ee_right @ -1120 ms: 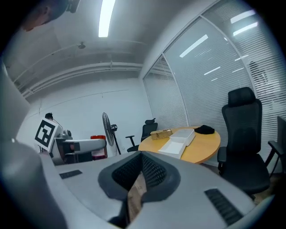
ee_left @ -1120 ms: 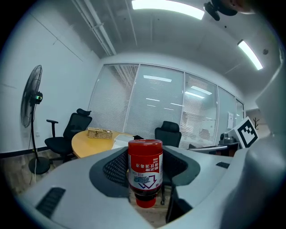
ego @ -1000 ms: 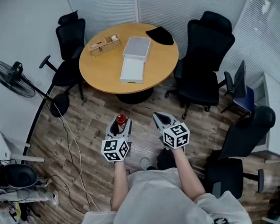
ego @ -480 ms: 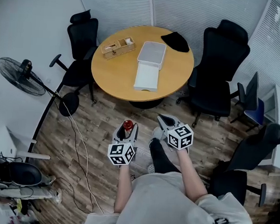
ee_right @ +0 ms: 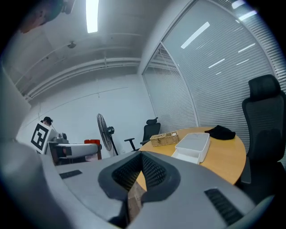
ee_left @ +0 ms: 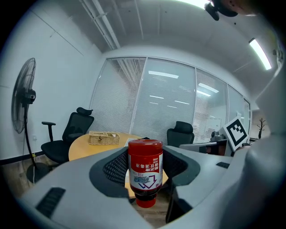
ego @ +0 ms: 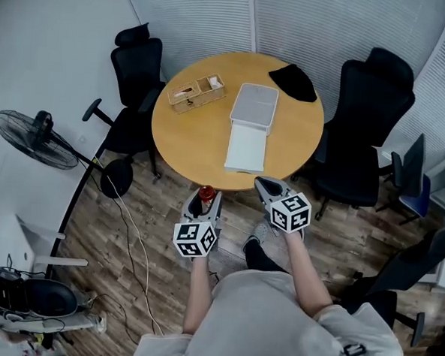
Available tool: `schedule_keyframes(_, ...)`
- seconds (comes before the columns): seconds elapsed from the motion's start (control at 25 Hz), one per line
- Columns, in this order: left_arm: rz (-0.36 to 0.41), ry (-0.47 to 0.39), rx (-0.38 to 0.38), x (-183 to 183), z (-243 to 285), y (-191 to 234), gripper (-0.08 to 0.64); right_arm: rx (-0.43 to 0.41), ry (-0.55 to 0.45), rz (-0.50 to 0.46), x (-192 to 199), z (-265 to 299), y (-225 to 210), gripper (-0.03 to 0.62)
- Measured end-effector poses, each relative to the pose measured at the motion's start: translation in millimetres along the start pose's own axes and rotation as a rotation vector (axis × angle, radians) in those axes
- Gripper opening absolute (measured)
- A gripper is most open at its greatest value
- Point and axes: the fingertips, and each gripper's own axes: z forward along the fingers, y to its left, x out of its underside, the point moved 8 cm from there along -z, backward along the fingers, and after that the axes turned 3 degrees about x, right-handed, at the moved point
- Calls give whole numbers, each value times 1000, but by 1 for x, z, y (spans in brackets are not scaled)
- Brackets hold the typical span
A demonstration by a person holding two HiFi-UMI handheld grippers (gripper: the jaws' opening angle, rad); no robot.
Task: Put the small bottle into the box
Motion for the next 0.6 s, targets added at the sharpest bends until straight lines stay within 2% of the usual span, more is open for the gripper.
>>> schedule_keyframes(0.36, 6, 17, 6, -47, 88, 46, 236, -4, 3, 29, -49, 77, -48, 18)
schedule_keyframes(0.6, 45, 52, 55, -57, 145, 62, 236, 6, -10, 93, -52, 115, -84, 18)
